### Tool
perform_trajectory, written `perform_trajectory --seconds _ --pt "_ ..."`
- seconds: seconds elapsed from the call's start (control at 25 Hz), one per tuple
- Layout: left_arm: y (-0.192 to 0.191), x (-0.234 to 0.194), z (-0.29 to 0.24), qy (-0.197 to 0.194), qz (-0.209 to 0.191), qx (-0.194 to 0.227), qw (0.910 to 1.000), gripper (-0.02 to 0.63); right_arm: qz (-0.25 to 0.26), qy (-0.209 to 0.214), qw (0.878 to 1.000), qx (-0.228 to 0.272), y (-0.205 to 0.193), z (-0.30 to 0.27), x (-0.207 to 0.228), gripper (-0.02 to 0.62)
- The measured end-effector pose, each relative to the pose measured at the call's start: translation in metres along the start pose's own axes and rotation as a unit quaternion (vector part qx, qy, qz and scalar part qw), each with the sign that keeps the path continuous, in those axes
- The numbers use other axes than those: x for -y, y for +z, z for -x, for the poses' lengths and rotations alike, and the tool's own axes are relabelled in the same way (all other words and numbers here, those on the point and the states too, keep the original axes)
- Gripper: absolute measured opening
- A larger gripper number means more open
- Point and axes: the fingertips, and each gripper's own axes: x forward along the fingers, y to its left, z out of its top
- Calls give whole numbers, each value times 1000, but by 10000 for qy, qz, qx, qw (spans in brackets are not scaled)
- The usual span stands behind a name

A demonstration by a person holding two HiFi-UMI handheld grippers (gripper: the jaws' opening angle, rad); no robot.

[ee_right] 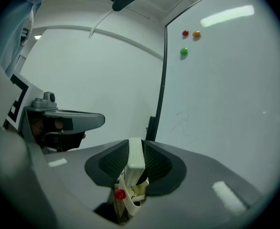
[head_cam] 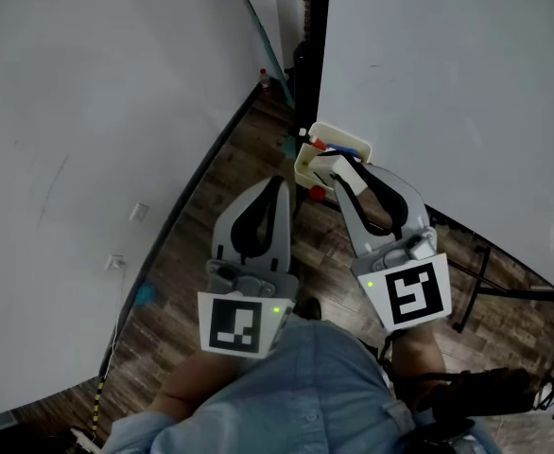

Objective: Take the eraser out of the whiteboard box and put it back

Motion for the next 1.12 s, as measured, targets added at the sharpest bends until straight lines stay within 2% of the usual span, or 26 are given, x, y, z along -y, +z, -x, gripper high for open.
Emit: perform_trajectory --seconds 1.12 --pt "-57 -42 -43 -4 279 -615 9977 5 -29 259 9943 -1036 -79 -68 -7 100"
